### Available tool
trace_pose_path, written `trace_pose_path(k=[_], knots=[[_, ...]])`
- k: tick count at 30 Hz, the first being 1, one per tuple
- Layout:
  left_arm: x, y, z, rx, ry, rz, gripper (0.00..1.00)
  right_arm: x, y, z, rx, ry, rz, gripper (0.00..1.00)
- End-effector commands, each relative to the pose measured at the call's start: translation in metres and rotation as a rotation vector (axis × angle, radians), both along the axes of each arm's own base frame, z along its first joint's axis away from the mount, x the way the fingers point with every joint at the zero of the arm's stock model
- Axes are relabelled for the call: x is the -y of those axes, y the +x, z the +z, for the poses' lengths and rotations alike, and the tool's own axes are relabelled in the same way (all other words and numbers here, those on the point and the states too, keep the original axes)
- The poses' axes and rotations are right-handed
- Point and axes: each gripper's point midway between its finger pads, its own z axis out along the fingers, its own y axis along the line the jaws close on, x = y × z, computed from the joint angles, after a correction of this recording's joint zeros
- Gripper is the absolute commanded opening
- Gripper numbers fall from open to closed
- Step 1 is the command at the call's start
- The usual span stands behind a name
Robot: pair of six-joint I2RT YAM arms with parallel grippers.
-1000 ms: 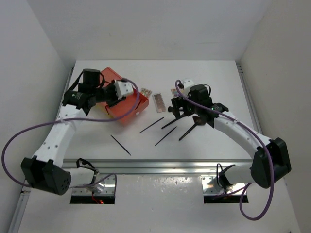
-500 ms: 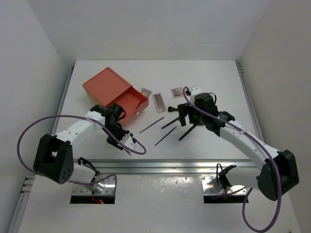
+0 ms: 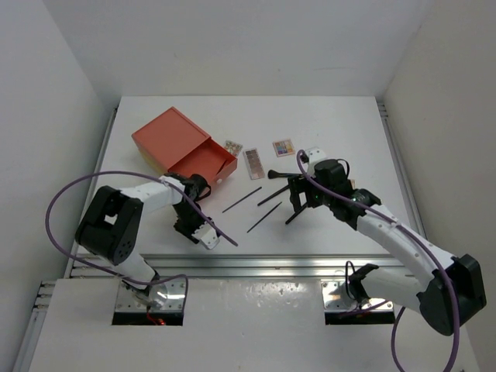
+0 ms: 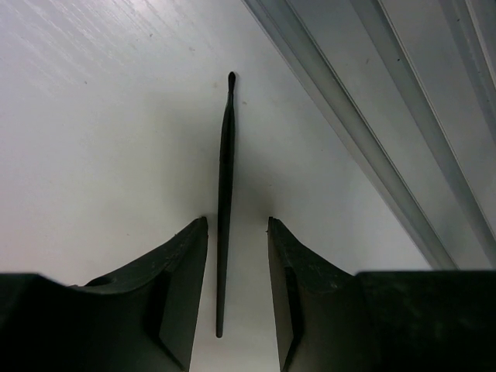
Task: Organize the makeup
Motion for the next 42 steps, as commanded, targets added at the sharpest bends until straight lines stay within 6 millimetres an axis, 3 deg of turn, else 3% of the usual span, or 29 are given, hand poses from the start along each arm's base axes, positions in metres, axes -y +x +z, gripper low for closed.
trace_pose_path(k=[1, 5, 6, 9, 12, 14, 18, 24, 25, 27, 28, 31, 33, 36, 40, 41, 42], knots=[[-0.007, -0.004, -0.015, 0.004, 0.026, -0.007, 0.43, 0.002, 0.002, 0.010, 0.043, 0.001, -0.016, 0.92], [-0.009, -0.013, -0.027, -0.005, 0.036, 0.021, 0.27, 0.005, 0.003, 0.012, 0.056, -0.009, -0.019, 0.92], [-0.009, -0.017, -0.029, -0.014, 0.042, 0.020, 0.17, 0.005, 0.004, 0.014, 0.065, -0.007, -0.019, 0.92], [-0.007, -0.022, -0.029, -0.024, 0.039, 0.067, 0.00, 0.007, 0.006, 0.016, 0.079, -0.016, -0.020, 0.92], [0.005, -0.018, -0.021, -0.040, -0.001, 0.175, 0.00, 0.008, 0.008, 0.018, 0.091, -0.027, -0.022, 0.92], [0.021, 0.000, -0.004, -0.023, -0.042, 0.309, 0.00, 0.008, 0.009, 0.018, 0.092, -0.031, -0.029, 0.92], [0.055, 0.019, 0.050, -0.116, -0.190, 0.501, 0.00, 0.024, 0.010, 0.011, 0.057, -0.060, -0.144, 0.92], [0.096, 0.055, 0.147, -0.209, -0.422, 0.765, 0.00, 0.044, 0.018, 0.003, 0.038, -0.060, -0.338, 0.92], [0.105, 0.065, 0.171, -0.198, -0.476, 0.782, 0.00, 0.050, 0.021, 0.003, 0.039, -0.050, -0.388, 0.92], [0.113, 0.071, 0.194, -0.267, -0.520, 0.889, 0.00, 0.057, 0.024, -0.001, 0.024, -0.026, -0.453, 0.90], [0.115, 0.087, 0.216, -0.268, -0.583, 0.930, 0.00, 0.058, 0.026, -0.001, 0.020, -0.006, -0.479, 0.90], [0.116, 0.110, 0.246, -0.275, -0.658, 1.011, 0.00, 0.058, 0.034, -0.007, -0.015, 0.013, -0.511, 0.89], [0.114, 0.116, 0.252, -0.262, -0.679, 1.021, 0.00, 0.053, 0.041, 0.001, -0.011, 0.023, -0.493, 0.89], [0.110, 0.144, 0.262, -0.258, -0.720, 1.209, 0.00, 0.051, 0.044, 0.000, -0.023, 0.010, -0.488, 0.89], [0.087, 0.184, 0.235, -0.206, -0.689, 1.468, 0.00, 0.053, 0.046, -0.005, -0.028, 0.017, -0.510, 0.89], [0.081, 0.188, 0.216, -0.209, -0.661, 1.508, 0.00, 0.052, 0.049, -0.003, -0.018, 0.026, -0.511, 0.89], [0.081, 0.199, 0.215, -0.164, -0.699, 1.504, 0.00, 0.050, 0.048, -0.007, -0.029, 0.023, -0.510, 0.89]])
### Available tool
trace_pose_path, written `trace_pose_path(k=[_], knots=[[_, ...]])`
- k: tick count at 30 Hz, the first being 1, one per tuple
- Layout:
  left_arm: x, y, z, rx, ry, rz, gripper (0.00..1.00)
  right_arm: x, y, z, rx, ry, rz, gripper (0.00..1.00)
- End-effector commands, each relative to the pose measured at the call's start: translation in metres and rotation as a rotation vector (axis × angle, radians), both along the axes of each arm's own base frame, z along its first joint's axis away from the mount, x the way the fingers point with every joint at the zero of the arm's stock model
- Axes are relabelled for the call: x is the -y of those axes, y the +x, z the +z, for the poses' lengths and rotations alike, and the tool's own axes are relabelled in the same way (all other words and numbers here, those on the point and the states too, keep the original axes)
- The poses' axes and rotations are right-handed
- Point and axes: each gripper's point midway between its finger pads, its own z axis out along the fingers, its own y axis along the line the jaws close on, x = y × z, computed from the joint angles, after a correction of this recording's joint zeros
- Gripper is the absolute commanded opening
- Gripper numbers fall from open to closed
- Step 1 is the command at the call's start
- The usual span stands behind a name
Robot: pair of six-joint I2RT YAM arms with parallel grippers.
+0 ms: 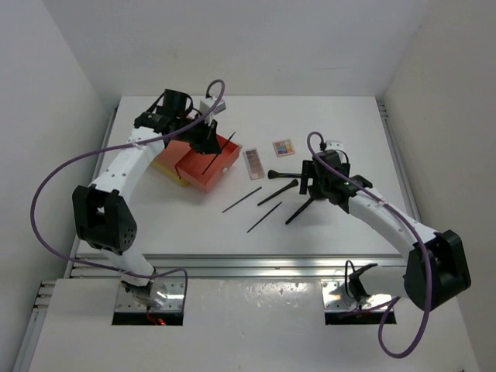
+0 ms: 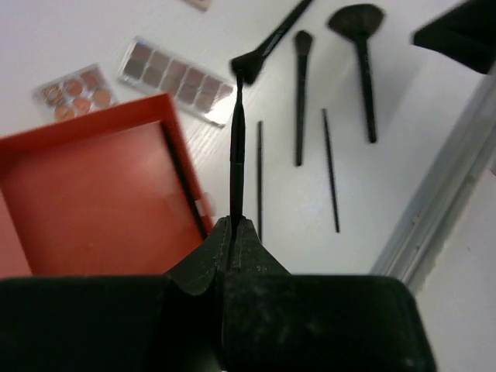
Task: Organize the makeup
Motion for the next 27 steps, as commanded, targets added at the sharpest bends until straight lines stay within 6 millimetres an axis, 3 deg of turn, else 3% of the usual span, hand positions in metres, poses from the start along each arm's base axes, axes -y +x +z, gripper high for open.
trace_pose_path(k=[1, 5, 13, 15, 16, 17, 20, 24, 25, 27], knots=[[-0.016, 0.036, -0.023, -0.013, 0.003, 0.215, 0.00, -0.006, 0.014, 0.011, 0.039, 0.039, -0.025, 0.89], [-0.029, 0.049, -0.040, 0.024, 0.053, 0.261, 0.00, -0.007, 0.011, 0.004, 0.002, 0.028, -0.021, 0.89], [-0.066, 0.043, -0.086, -0.017, 0.172, 0.319, 0.04, -0.007, 0.003, -0.013, -0.049, 0.031, -0.013, 0.89], [-0.069, 0.044, -0.083, 0.001, 0.187, 0.328, 0.17, -0.007, 0.000, -0.022, -0.085, 0.022, -0.017, 0.90], [-0.070, 0.044, -0.083, 0.007, 0.192, 0.322, 0.27, -0.009, 0.001, -0.021, -0.090, 0.036, -0.034, 0.90], [-0.070, 0.044, -0.083, 0.007, 0.192, 0.322, 0.44, -0.007, 0.000, -0.023, -0.099, 0.031, -0.049, 0.90], [-0.070, 0.042, -0.080, 0.014, 0.196, 0.316, 0.77, -0.007, -0.002, -0.037, -0.140, 0.051, -0.118, 0.90], [-0.068, 0.049, -0.054, 0.056, 0.174, 0.314, 0.98, -0.008, -0.007, -0.059, -0.219, 0.079, -0.263, 0.90], [-0.068, 0.049, -0.050, 0.065, 0.182, 0.304, 0.99, -0.006, -0.011, -0.075, -0.267, 0.067, -0.308, 0.89], [-0.070, 0.055, -0.038, 0.098, 0.190, 0.306, 0.99, -0.013, -0.002, -0.074, -0.266, 0.092, -0.324, 0.87]])
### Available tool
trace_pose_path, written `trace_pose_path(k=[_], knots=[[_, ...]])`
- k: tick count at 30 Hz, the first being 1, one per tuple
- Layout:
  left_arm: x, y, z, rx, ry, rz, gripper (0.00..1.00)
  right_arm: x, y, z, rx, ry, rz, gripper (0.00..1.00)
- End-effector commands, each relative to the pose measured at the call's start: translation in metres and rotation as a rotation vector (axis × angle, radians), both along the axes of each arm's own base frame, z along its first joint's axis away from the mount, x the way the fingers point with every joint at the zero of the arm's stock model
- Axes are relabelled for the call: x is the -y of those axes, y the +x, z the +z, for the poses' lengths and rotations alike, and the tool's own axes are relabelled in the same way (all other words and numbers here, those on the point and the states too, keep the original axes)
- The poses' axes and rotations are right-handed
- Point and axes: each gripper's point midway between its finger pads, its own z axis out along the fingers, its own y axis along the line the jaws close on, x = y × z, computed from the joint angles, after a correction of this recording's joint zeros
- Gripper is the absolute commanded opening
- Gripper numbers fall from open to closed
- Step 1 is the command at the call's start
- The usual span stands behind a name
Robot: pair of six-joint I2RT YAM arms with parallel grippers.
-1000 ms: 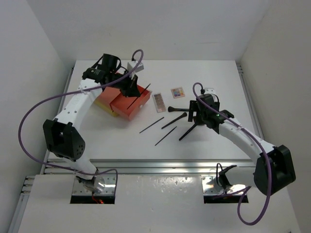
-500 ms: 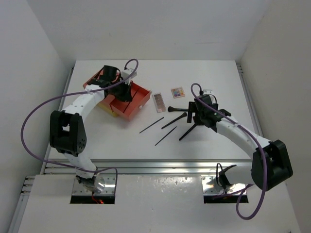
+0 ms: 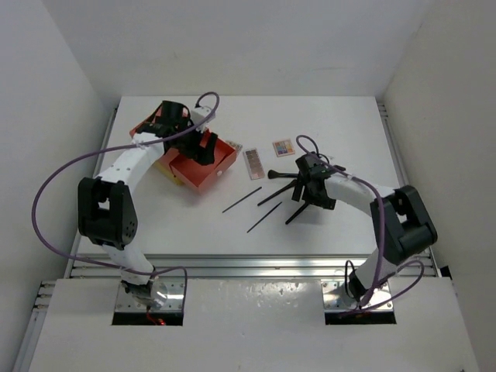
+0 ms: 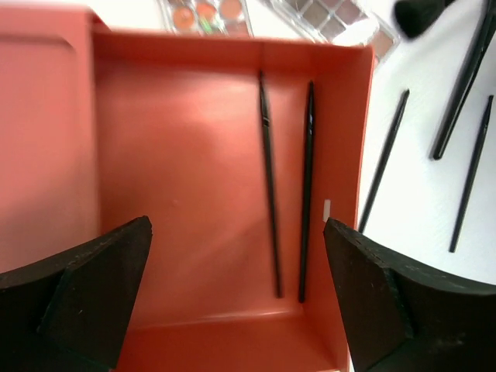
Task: Organize the makeup
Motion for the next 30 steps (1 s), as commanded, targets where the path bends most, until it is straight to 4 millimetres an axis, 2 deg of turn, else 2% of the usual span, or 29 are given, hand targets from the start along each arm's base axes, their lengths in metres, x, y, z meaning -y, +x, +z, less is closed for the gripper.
trace_pose_path(k=[1, 5, 7, 8, 9, 12, 13, 15, 16, 19, 20, 22, 23, 24, 25, 27, 28, 29, 30], knots=[[-0.001, 0.013, 0.052, 0.135, 0.016, -0.017, 0.99, -0.009, 0.016, -0.004, -0.003, 0.043, -0.129, 0.85], [-0.004, 0.018, 0.071, 0.189, 0.060, -0.021, 0.99, -0.015, 0.028, -0.013, -0.003, 0.047, -0.136, 0.80], [-0.005, 0.019, 0.080, 0.210, 0.091, -0.027, 0.99, -0.013, 0.027, -0.020, -0.037, 0.033, -0.156, 0.77], [-0.005, 0.022, 0.086, 0.233, 0.102, -0.042, 0.99, -0.010, 0.020, -0.024, -0.074, 0.013, -0.166, 0.74], [-0.004, 0.022, 0.099, 0.261, 0.096, -0.054, 0.99, -0.009, 0.019, -0.025, -0.078, 0.009, -0.183, 0.67], [0.004, 0.020, 0.121, 0.324, 0.081, -0.133, 0.99, 0.001, 0.007, -0.039, -0.123, 0.003, -0.229, 0.53], [0.009, 0.021, 0.131, 0.358, 0.072, -0.168, 0.99, 0.001, 0.006, -0.041, -0.122, 0.012, -0.243, 0.43], [0.020, 0.014, 0.153, 0.431, 0.046, -0.266, 0.99, 0.004, -0.002, -0.050, -0.158, 0.031, -0.256, 0.32], [0.019, 0.012, 0.168, 0.473, 0.037, -0.285, 0.99, 0.004, 0.000, -0.050, -0.149, 0.044, -0.261, 0.21], [0.030, 0.004, 0.186, 0.514, -0.014, -0.347, 0.99, 0.006, -0.007, -0.053, -0.173, 0.061, -0.265, 0.04], [0.032, 0.003, 0.187, 0.515, -0.022, -0.355, 0.99, 0.006, -0.007, -0.049, -0.166, 0.064, -0.251, 0.00], [0.041, -0.006, 0.193, 0.518, -0.074, -0.398, 0.99, 0.007, -0.004, -0.042, -0.126, 0.065, -0.235, 0.00], [0.045, -0.010, 0.184, 0.493, -0.094, -0.419, 0.97, 0.005, 0.003, -0.027, -0.075, 0.076, -0.206, 0.00], [0.048, -0.014, 0.181, 0.480, -0.114, -0.438, 0.95, 0.005, 0.005, -0.021, -0.051, 0.065, -0.194, 0.00], [0.060, -0.021, 0.177, 0.461, -0.137, -0.467, 0.91, 0.005, 0.011, -0.013, -0.014, 0.068, -0.196, 0.00], [0.072, -0.030, 0.170, 0.432, -0.144, -0.477, 0.89, -0.001, 0.028, 0.024, 0.117, 0.109, -0.169, 0.00], [0.078, -0.034, 0.166, 0.411, -0.156, -0.483, 0.87, -0.008, 0.033, 0.035, 0.166, 0.113, -0.142, 0.00], [0.087, -0.041, 0.161, 0.391, -0.166, -0.502, 0.87, -0.019, 0.055, 0.066, 0.299, 0.160, -0.098, 0.00], [0.093, -0.042, 0.156, 0.385, -0.175, -0.508, 0.87, -0.029, 0.063, 0.090, 0.381, 0.198, -0.061, 0.00]])
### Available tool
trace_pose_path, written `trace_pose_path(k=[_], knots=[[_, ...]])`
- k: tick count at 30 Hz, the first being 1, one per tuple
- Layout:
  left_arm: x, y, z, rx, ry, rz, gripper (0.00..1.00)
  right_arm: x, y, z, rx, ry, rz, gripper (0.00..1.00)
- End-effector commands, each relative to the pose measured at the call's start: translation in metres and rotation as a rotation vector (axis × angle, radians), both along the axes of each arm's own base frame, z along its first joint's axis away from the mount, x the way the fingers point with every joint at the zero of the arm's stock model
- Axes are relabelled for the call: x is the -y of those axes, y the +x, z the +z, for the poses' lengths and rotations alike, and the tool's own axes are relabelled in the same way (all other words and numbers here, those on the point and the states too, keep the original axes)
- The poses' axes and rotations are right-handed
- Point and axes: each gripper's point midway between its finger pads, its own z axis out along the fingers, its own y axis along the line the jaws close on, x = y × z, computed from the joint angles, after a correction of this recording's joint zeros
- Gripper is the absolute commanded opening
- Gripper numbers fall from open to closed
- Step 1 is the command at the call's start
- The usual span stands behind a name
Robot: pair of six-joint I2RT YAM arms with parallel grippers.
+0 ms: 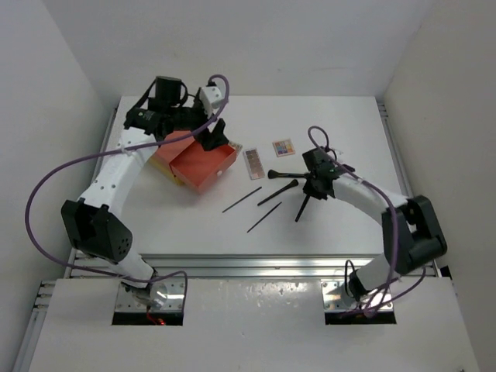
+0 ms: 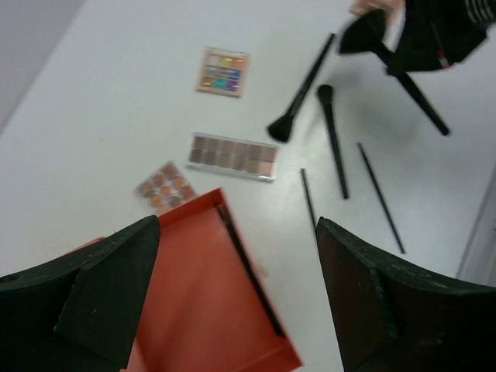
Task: Organize the makeup
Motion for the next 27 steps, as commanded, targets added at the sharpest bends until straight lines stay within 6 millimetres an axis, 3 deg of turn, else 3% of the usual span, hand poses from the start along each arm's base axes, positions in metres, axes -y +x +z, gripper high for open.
trace_pose_path(k=[1, 3, 4, 5, 6, 7, 8, 9, 14, 16, 21, 27], knots=[[0.034, -0.030, 0.002, -0.031, -0.063, -0.112, 0.87, -0.047, 0.063, 0.112, 0.462, 0.128, 0.125, 0.00], [0.047, -0.039, 0.000, -0.062, -0.101, -0.154, 0.87, -0.081, 0.089, 0.169, 0.697, 0.204, 0.257, 0.00], [0.050, -0.038, 0.006, -0.050, -0.126, -0.164, 0.89, -0.092, 0.093, 0.185, 0.757, 0.225, 0.307, 0.00], [0.055, -0.042, 0.011, -0.078, -0.167, -0.173, 0.89, -0.119, 0.092, 0.210, 0.841, 0.327, 0.401, 0.00], [0.058, -0.041, 0.006, -0.108, -0.183, -0.174, 0.90, -0.130, 0.095, 0.232, 0.926, 0.377, 0.432, 0.00], [0.061, -0.039, 0.013, -0.096, -0.209, -0.178, 0.90, -0.141, 0.098, 0.236, 0.944, 0.419, 0.451, 0.00], [0.068, -0.043, 0.010, -0.137, -0.233, -0.190, 0.90, -0.162, 0.091, 0.260, 1.019, 0.503, 0.531, 0.00], [0.069, -0.040, 0.014, -0.121, -0.246, -0.189, 0.91, -0.172, 0.094, 0.254, 1.003, 0.548, 0.540, 0.00], [0.075, -0.045, 0.008, -0.132, -0.250, -0.191, 0.91, -0.210, 0.087, 0.291, 1.122, 0.765, 0.610, 0.00], [0.074, -0.046, -0.002, -0.157, -0.243, -0.188, 0.91, -0.219, 0.086, 0.294, 1.149, 0.792, 0.621, 0.00], [0.065, -0.042, -0.025, -0.182, -0.208, -0.131, 0.75, -0.232, 0.082, 0.300, 1.156, 0.815, 0.652, 0.00], [0.058, -0.030, -0.021, -0.172, -0.224, -0.073, 0.60, -0.239, 0.078, 0.295, 1.127, 0.835, 0.655, 0.00]])
